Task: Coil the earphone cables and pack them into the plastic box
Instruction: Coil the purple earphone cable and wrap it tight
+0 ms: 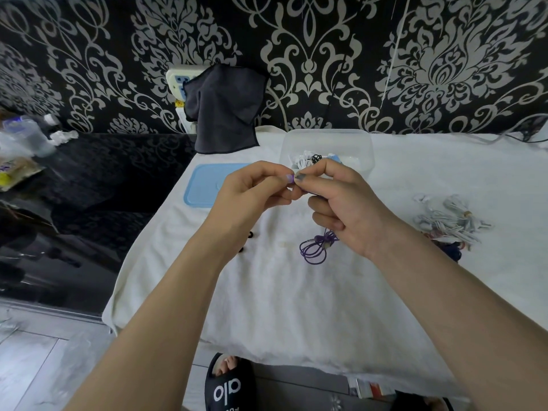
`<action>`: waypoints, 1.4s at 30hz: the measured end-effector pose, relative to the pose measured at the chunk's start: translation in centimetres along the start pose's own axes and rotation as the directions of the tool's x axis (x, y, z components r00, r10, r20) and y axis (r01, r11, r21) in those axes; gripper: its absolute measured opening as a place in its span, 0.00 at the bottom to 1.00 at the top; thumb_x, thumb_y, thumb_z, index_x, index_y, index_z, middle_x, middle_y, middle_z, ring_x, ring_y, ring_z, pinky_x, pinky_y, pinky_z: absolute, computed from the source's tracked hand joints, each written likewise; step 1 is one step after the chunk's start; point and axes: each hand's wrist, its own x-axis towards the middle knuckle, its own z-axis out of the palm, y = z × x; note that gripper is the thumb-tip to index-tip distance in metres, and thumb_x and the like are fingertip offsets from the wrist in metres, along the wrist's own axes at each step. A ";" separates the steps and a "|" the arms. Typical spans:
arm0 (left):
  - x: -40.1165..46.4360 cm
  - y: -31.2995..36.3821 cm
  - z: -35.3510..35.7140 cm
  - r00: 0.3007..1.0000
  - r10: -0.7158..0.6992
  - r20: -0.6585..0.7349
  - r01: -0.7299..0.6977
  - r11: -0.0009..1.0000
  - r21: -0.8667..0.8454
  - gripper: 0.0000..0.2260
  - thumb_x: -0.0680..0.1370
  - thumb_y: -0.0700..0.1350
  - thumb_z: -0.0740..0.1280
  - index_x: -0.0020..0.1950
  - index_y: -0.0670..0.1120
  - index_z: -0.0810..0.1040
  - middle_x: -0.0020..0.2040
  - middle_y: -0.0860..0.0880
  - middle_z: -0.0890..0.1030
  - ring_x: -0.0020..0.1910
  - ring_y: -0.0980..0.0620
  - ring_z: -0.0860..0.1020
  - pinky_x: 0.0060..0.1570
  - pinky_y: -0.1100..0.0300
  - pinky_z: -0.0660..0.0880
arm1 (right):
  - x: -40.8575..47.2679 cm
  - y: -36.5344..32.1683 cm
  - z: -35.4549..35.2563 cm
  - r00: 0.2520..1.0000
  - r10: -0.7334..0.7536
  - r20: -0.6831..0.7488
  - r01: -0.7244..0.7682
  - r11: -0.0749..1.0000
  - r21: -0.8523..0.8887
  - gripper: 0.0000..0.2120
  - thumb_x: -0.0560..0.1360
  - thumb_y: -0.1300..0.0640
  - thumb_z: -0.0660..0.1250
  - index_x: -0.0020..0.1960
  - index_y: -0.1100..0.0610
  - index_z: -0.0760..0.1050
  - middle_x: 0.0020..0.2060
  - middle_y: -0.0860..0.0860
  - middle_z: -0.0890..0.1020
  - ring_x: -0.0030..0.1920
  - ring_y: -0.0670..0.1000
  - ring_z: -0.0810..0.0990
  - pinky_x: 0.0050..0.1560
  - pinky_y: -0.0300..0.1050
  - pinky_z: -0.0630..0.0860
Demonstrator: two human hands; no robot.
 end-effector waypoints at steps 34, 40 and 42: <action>-0.7 0.2 0.1 0.970 0.242 -0.025 -0.232 0.952 0.202 0.05 0.79 0.36 0.71 0.45 0.45 0.82 0.43 0.46 0.86 0.44 0.49 0.85 0.52 0.55 0.81 | -0.7 0.3 0.7 0.952 0.270 0.143 -0.302 0.762 0.572 0.07 0.80 0.62 0.63 0.45 0.61 0.78 0.33 0.51 0.79 0.17 0.44 0.55 0.16 0.32 0.51; -0.7 0.2 0.3 0.961 0.274 -0.030 -0.260 0.937 0.233 0.01 0.78 0.36 0.72 0.47 0.40 0.82 0.45 0.44 0.87 0.47 0.40 0.84 0.55 0.45 0.80 | -0.8 0.2 1.0 0.954 0.265 0.142 -0.296 0.747 0.595 0.08 0.81 0.62 0.63 0.44 0.61 0.78 0.33 0.50 0.77 0.17 0.44 0.55 0.15 0.32 0.51; -0.6 0.2 0.4 0.959 0.282 -0.025 -0.268 0.933 0.241 0.03 0.78 0.35 0.72 0.46 0.41 0.81 0.45 0.47 0.87 0.46 0.47 0.85 0.53 0.52 0.82 | -0.9 0.2 1.0 0.955 0.265 0.133 -0.290 0.747 0.598 0.08 0.81 0.62 0.63 0.44 0.61 0.78 0.32 0.50 0.77 0.17 0.44 0.56 0.16 0.32 0.51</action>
